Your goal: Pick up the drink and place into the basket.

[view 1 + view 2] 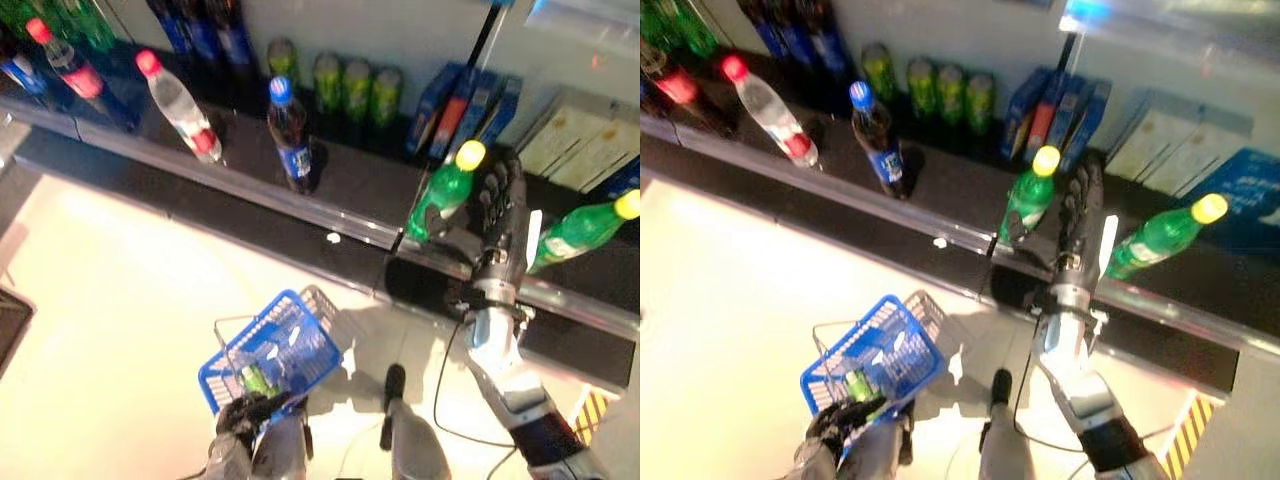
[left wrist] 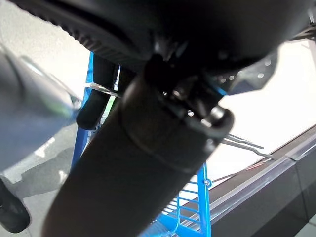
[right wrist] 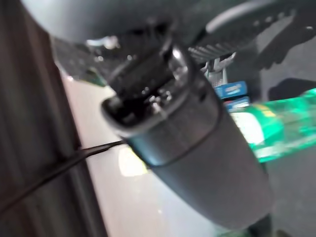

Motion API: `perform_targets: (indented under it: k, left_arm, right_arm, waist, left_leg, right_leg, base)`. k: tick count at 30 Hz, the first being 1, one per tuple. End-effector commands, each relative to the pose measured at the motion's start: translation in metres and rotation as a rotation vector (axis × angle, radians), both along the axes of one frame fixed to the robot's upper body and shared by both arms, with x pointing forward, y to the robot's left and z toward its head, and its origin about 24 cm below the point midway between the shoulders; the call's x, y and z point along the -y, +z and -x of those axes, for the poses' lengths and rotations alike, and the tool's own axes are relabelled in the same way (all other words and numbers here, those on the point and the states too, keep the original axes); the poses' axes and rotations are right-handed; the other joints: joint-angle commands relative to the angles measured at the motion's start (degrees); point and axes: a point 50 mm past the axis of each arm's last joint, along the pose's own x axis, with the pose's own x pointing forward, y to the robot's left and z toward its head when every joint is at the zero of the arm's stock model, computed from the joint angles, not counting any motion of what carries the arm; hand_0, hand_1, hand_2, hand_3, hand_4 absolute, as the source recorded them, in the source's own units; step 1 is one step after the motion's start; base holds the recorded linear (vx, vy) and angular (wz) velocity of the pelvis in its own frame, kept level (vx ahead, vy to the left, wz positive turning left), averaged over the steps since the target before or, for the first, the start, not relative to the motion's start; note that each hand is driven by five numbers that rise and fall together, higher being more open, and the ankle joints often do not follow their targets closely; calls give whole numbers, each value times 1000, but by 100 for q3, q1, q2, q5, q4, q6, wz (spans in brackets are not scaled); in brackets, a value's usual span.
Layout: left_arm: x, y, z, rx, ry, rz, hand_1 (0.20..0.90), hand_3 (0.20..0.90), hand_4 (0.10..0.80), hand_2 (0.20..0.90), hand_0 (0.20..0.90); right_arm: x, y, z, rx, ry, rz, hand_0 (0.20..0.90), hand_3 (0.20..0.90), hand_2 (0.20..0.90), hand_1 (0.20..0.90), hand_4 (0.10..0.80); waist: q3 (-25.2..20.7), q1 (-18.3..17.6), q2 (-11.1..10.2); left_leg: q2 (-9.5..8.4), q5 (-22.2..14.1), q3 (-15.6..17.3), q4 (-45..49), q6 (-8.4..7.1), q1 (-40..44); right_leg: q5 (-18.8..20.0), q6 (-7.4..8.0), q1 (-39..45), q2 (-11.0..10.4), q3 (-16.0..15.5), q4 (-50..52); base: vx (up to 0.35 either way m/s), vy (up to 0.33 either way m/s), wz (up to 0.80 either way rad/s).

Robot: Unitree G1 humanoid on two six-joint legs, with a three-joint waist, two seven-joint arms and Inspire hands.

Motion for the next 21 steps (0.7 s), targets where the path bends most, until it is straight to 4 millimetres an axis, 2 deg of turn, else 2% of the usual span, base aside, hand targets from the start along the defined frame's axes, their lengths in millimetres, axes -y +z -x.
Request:
perform_targets:
  k: [1, 11, 21]
  left_arm:
    - [-21, 0, 17, 32, 60, -52, 300, 200, 100, 300, 300]
    - [-18, 11, -2, 99, 55, -43, 300, 200, 100, 300, 300]
    - [-10, 16, -10, 143, 32, -20, 300, 200, 100, 300, 300]
  right_arm:
    - [-8, 44, 7, 237, 32, -42, 900, 900, 900, 900, 800]
    - [-12, 46, -5, 224, 4, -71, 900, 900, 900, 900, 800]
    - [-10, 68, -14, 303, -52, -80, 900, 900, 900, 900, 800]
  waist:
    - [-249, 142, -91]
    - [70, 150, -39]
    - [277, 222, 35]
  left_leg:
    - [31, -207, -486, 698, 62, -434]
    - [-56, -213, -497, 1013, 126, -765]
    - [-143, -209, -513, 1131, 180, -934]
  right_leg:
    - [-707, 30, -255, -301, 123, 1097]
    - [-713, -53, -516, -309, 114, 1345]
    - [-693, -88, -657, -317, 118, 1445]
  base:
    - [-66, -5, 1]
    - [-12, -3, 0]
    - [-1, 5, -1]
